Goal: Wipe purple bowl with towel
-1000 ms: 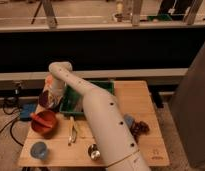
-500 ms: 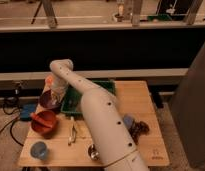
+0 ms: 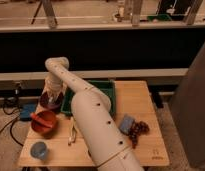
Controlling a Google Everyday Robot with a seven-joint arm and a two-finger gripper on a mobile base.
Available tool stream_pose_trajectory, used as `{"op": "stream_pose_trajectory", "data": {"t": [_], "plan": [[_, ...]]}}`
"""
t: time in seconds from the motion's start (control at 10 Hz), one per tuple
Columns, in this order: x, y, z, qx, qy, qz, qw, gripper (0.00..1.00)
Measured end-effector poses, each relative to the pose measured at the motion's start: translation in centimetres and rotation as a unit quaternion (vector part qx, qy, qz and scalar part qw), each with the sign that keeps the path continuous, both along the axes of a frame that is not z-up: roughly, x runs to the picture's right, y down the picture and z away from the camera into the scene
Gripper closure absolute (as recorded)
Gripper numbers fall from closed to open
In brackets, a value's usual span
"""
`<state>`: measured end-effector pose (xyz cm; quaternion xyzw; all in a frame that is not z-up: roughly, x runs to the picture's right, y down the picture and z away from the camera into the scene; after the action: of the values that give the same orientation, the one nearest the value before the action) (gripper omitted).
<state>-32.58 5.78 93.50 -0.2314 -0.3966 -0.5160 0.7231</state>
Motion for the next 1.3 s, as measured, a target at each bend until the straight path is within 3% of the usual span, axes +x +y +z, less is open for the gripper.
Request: {"op": "stream_pose_trajectory", "data": {"t": [0.2, 0.7, 1.0, 1.3], "plan": [[-2.2, 0.1, -0.6, -0.001, -0.028, 0.003, 0.9996, 1.0], [-2.6, 2.2, -3.3, -0.02, -0.074, -0.015, 0.9969, 1.0], [-1.9, 3.6, -4.5, -0.029, -0.079, -0.038, 0.9958, 1.0], [-0.2, 4.0, -4.5, -0.035, -0.064, -0.048, 0.9962, 1.0]]}}
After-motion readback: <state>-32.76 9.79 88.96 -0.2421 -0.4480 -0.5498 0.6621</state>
